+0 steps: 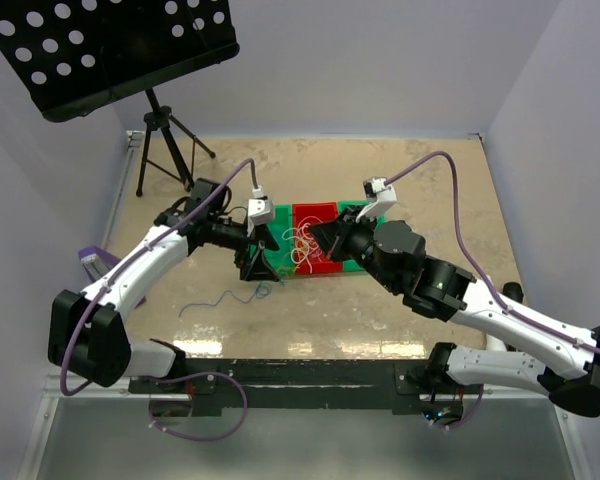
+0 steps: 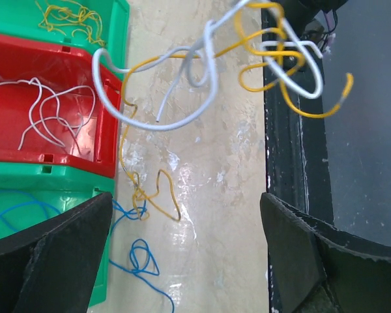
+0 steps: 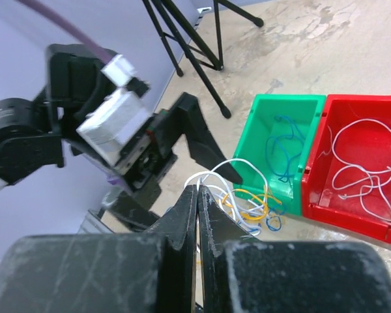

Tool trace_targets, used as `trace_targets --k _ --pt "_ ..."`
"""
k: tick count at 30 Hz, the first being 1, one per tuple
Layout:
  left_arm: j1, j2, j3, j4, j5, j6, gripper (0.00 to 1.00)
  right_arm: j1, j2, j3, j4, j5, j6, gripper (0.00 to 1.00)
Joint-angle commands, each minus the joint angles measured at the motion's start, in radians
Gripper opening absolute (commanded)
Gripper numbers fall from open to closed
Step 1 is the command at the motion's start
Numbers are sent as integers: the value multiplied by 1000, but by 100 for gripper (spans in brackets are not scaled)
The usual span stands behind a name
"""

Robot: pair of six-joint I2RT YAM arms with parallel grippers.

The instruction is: Untangle the cables

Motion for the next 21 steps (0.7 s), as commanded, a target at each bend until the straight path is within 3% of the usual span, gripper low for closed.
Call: trace_targets --k 1,6,13,17,21 --pt "-5 26 -59 232 34 -126 100 3 -6 54 55 -37 -3 0" --pt "-5 -3 -135 473 54 -287 100 3 -6 61 69 -56 5 0" --pt "-6 39 -180 678 57 -423 98 3 -14 60 104 -100 28 0" --pt "-8 69 -177 725 118 -470 62 5 -21 61 114 -105 35 0" --pt "-9 88 -178 677 154 -423 31 3 -31 73 124 -103 38 0"
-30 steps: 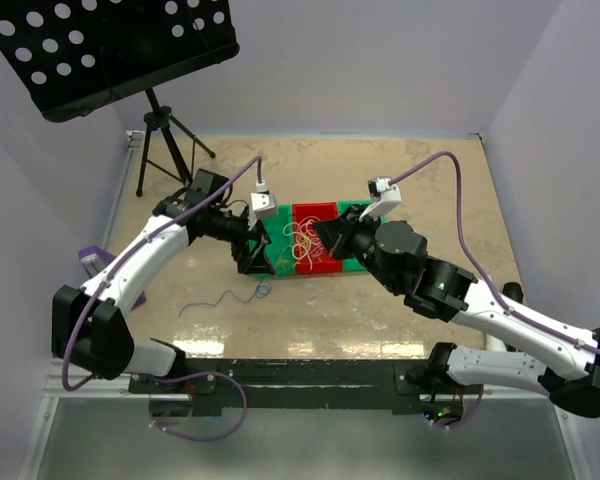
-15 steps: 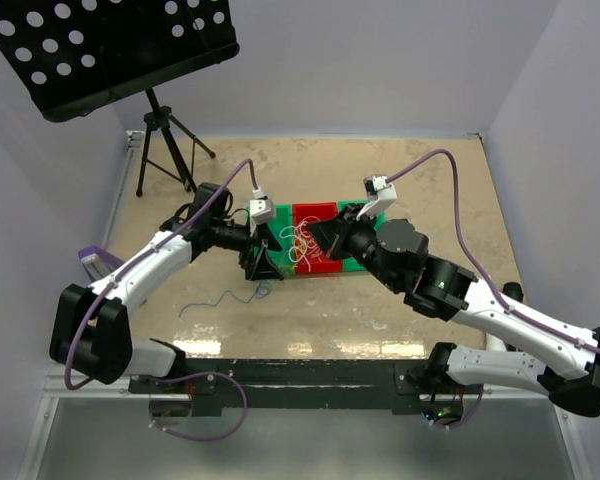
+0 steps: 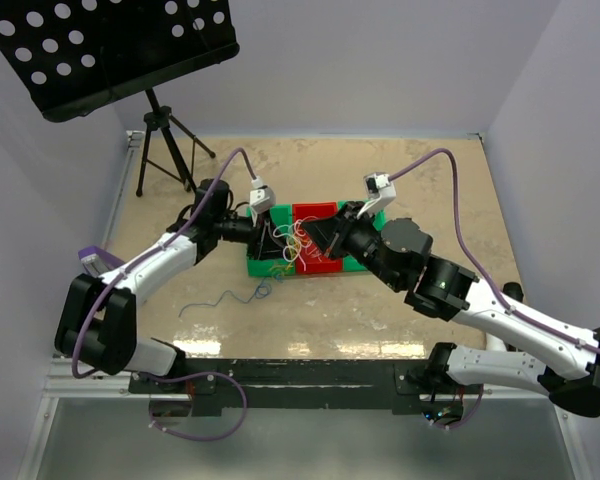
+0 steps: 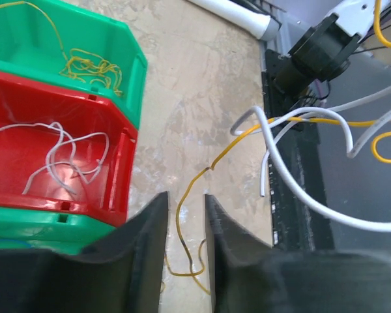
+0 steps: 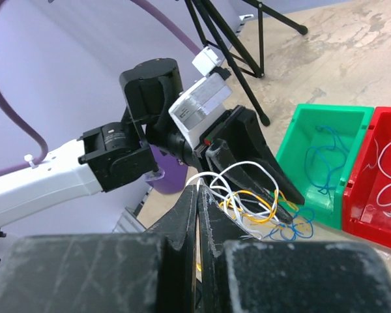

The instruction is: Untangle the cables

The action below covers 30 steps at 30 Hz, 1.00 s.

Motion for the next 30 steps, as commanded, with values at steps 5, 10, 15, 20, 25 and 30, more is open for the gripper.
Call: trace_targets --k 5,10,15,20,25,30 --pt "-5 38 57 -215 90 202 0 3 -22 94 40 6 -2 0" --pt "-3 52 104 -402 20 381 0 3 -5 196 -39 124 -63 0" --pt "-5 59 114 -493 -172 490 0 -2 42 348 -136 283 -156 0" --pt "-3 9 57 -536 -292 590 0 -26 97 519 -179 396 -267 0" --pt "-5 -43 32 -548 -347 654 0 -108 153 664 -187 397 -351 0" --pt "-5 -45 20 -576 -379 707 0 -212 215 776 -193 331 -405 0"
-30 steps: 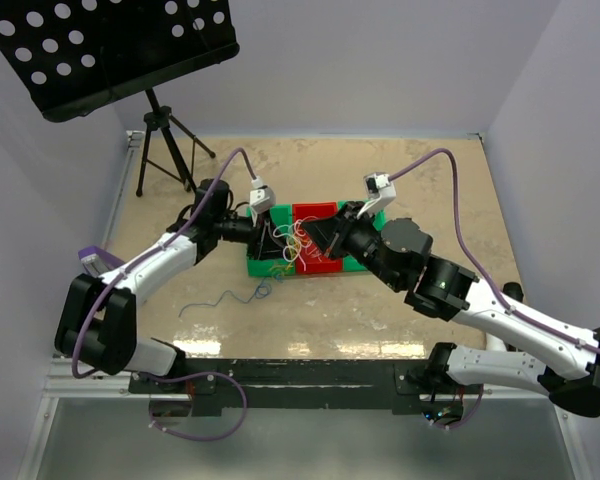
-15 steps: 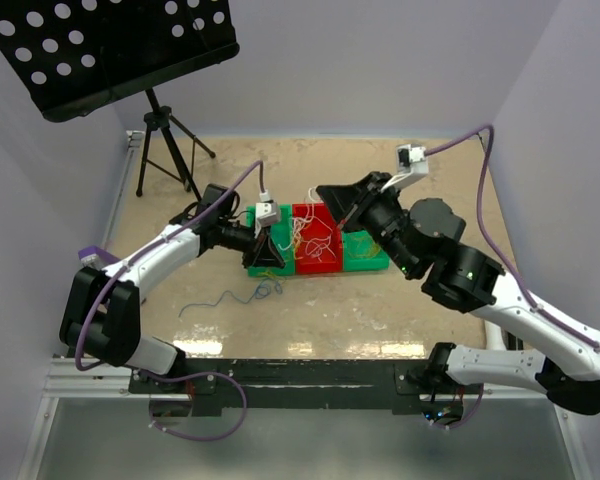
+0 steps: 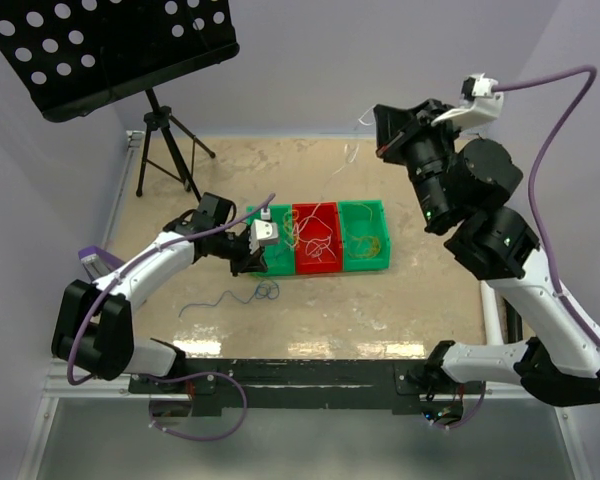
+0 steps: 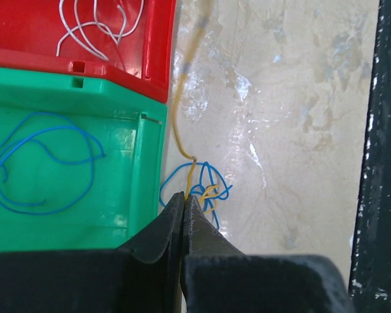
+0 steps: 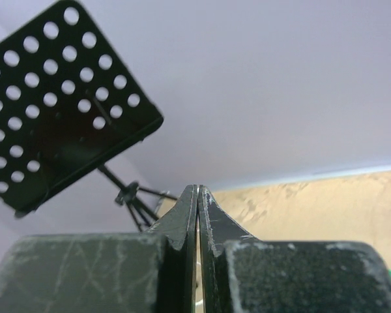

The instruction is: Untangle the cables

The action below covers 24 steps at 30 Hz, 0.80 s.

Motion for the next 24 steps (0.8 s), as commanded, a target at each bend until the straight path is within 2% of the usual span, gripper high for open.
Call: trace_targets --k 1,7,12,19,24 --pt "-2 -21 -19 -26 -36 90 0 -62 50 122 -4 1 -97 0" --pt "-16 -27 -68 -14 -127 128 0 -97 110 349 -4 47 -212 0" --pt "-21 -46 -105 6 -165 150 0 -100 215 522 -66 47 -242 0" --pt "-24 -75 -101 -9 -154 145 0 -106 222 401 -14 -23 -186 0" --pt "-22 -112 -47 -48 -92 126 0 -109 225 296 11 -63 -150 0"
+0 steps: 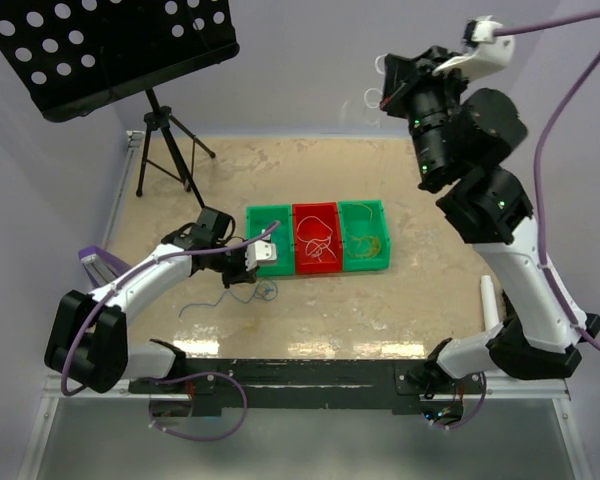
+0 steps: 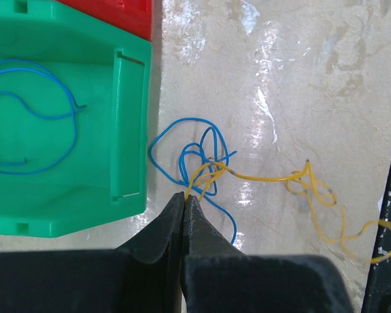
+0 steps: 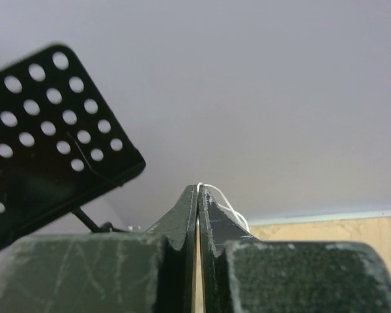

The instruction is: Untangle the cables

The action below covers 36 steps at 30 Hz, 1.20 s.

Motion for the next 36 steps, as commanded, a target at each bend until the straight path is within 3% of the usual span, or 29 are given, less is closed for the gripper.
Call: trace_targets --k 1,12,29,36 --pt "-5 -59 69 -31 78 -5 0 -6 8 -100 42 -63 40 0" --pt "-3 -80 166 -132 156 -12 0 -14 11 -466 171 -140 130 0" --pt "-3 -94 197 -151 166 -24 0 -43 54 -769 282 -180 211 0" --pt "-3 -94 198 -145 166 -27 0 -49 83 -816 283 -159 218 0"
